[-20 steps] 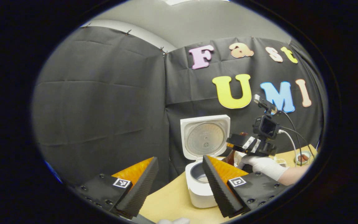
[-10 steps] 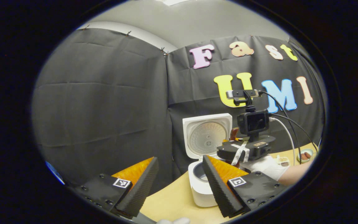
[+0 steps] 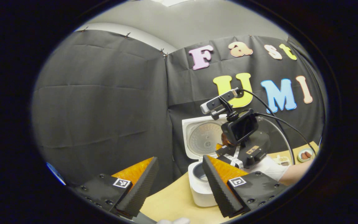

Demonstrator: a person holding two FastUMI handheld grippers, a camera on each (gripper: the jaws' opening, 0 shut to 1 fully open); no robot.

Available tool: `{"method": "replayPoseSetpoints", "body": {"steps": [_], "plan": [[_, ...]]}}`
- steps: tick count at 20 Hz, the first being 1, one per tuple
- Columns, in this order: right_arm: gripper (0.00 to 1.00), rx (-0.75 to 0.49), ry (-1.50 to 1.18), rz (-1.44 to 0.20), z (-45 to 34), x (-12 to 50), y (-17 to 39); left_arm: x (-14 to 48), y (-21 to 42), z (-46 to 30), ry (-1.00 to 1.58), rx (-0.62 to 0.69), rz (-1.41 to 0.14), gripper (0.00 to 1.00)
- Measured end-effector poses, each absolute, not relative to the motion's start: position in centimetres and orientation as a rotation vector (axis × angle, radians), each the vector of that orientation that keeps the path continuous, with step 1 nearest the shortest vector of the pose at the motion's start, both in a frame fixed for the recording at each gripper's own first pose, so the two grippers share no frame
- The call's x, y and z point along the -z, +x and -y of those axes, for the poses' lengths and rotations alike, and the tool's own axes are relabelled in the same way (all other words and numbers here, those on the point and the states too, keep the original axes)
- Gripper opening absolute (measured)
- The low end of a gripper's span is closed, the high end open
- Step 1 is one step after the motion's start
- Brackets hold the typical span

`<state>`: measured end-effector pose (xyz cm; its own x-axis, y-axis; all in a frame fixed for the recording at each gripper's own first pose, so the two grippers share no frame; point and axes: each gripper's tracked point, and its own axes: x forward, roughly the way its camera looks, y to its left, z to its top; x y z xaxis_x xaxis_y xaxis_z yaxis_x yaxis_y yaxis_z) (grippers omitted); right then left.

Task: Close the left gripper, press the button to open the rice cooker; take a wooden spoon from the chopstick holder with the right hand, scoop a spoonful of rice and pour it into the rice cooker, then put the wooden spoon back into the chopstick holder.

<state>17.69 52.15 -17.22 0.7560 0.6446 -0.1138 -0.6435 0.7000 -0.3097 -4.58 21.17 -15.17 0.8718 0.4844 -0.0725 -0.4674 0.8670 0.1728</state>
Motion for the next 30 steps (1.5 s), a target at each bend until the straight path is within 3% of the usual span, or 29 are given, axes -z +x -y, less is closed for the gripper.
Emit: {"method": "replayPoseSetpoints", "body": {"steps": [3,7,10,19,26,27,30], "plan": [[0.17,-0.732,-0.184,-0.078,-52.1,17.0,17.4,15.1,-4.7,-20.9,0.144,-0.497,-0.117,0.99],[0.18,-0.72,0.31,-0.284,-50.6,15.7,17.7,14.6,-5.2,-21.1,0.152,-0.502,-0.109,0.99],[0.18,-0.686,0.525,-0.349,-48.5,15.1,19.0,14.2,-5.4,-21.1,0.142,-0.501,-0.108,0.99],[0.17,-0.511,0.712,-0.285,-35.9,11.8,22.7,12.3,-4.2,-17.3,0.129,-0.395,-0.071,0.99],[0.18,-0.247,0.717,-0.165,-15.8,11.7,25.5,11.5,-2.9,-12.7,0.097,-0.289,-0.053,0.99],[0.22,-0.203,0.702,-0.153,-12.5,12.2,25.7,11.5,-2.9,-12.2,0.092,-0.278,-0.054,0.99],[0.17,-0.057,0.667,-0.14,-2.6,14.6,25.5,11.0,-2.5,-10.5,0.088,-0.246,-0.055,0.99]]}}
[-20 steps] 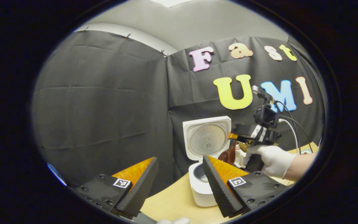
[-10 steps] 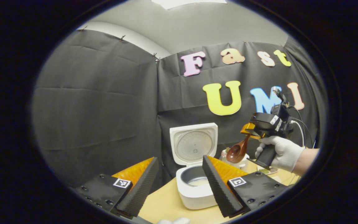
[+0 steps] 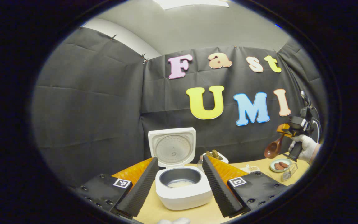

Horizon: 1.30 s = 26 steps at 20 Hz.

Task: Close the left gripper, press the button to open the rice cooker; take a wooden spoon from the chopstick holder with the right hand, scoop a spoonful of rice and pour it into the rice cooker, then put the wooden spoon back into the chopstick holder.

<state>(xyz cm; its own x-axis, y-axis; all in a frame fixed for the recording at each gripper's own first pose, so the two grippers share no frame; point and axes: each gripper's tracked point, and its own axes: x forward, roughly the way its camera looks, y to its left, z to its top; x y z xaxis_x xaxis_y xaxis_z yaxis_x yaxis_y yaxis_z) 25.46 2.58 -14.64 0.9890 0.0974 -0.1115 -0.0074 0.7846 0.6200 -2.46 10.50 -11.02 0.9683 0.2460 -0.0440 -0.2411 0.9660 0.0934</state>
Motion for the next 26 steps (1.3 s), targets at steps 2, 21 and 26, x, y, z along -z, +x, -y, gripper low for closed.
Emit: {"method": "replayPoseSetpoints", "body": {"steps": [2,21,26], "plan": [[0.18,0.031,0.675,-0.139,3.3,16.3,24.7,10.6,-2.1,-9.4,0.092,-0.23,-0.052,0.99],[0.17,0.239,0.638,-0.317,15.7,31.7,25.3,8.8,-0.7,-4.9,0.159,-0.218,-0.066,0.99],[0.18,0.26,0.638,-0.39,15.3,35.4,25.2,8.9,-0.6,-3.8,0.177,-0.214,-0.072,0.99]]}}
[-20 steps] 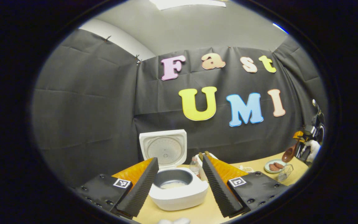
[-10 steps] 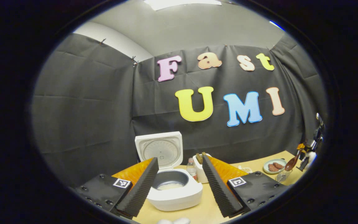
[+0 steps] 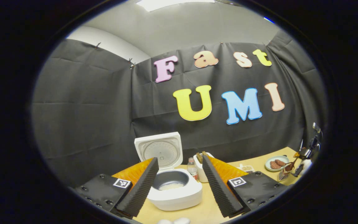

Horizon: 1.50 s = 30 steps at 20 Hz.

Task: Close the left gripper, press the button to open the rice cooker; take a wooden spoon from the chopstick holder with the right hand, scoop a spoonful of rice and pour it into the rice cooker, then put the wooden spoon back into the chopstick holder.

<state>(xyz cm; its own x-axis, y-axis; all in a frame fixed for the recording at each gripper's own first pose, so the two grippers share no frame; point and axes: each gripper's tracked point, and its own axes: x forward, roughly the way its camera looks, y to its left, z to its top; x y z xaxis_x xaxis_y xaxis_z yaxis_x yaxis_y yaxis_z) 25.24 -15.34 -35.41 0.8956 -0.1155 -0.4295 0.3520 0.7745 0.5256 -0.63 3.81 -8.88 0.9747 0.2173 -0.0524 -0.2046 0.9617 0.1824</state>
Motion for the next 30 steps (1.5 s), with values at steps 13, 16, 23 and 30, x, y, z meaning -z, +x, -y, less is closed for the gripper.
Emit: {"method": "replayPoseSetpoints", "body": {"steps": [13,16,23,30], "plan": [[0.99,0.323,0.404,-0.346,18.0,29.8,20.6,8.2,-0.7,-4.0,0.174,-0.202,-0.057,0.99],[0.99,0.229,0.233,-0.252,16.0,22.6,18.6,8.2,-0.5,-4.2,0.161,-0.192,-0.05,0.99],[0.98,-0.06,0.088,-0.105,3.6,9.0,10.7,8.2,1.6,-5.9,0.097,-0.189,-0.056,0.99],[0.98,-0.249,0.052,-0.113,-5.5,6.4,3.7,7.5,6.7,-10.1,0.015,-0.23,-0.075,0.99]]}}
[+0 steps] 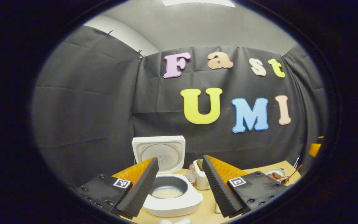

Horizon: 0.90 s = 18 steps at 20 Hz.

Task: Close the left gripper, press the button to open the rice cooker; take a wooden spoon from the chopstick holder with the right hand, scoop a spoonful of rice and pour it into the rice cooker, then put the wooden spoon back into the chopstick holder.

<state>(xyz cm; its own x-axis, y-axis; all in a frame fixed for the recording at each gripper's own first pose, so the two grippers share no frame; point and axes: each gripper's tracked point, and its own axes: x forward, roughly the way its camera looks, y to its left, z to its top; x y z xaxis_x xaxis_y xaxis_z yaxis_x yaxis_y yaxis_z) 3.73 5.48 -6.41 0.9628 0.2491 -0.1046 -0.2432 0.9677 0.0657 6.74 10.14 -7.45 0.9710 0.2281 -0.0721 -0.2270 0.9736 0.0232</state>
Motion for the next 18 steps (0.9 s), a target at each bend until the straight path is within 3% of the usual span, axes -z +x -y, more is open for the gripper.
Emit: {"method": "replayPoseSetpoints", "body": {"steps": [9,18], "plan": [[0.98,-0.271,0.049,-0.193,-7.5,8.4,4.4,3.6,22.0,-17.8,0.041,-0.304,-0.077,0.98],[0.98,-0.269,0.035,-0.266,-7.3,10.3,5.7,8.4,34.0,-25.8,-0.007,-0.417,-0.233,0.98]]}}
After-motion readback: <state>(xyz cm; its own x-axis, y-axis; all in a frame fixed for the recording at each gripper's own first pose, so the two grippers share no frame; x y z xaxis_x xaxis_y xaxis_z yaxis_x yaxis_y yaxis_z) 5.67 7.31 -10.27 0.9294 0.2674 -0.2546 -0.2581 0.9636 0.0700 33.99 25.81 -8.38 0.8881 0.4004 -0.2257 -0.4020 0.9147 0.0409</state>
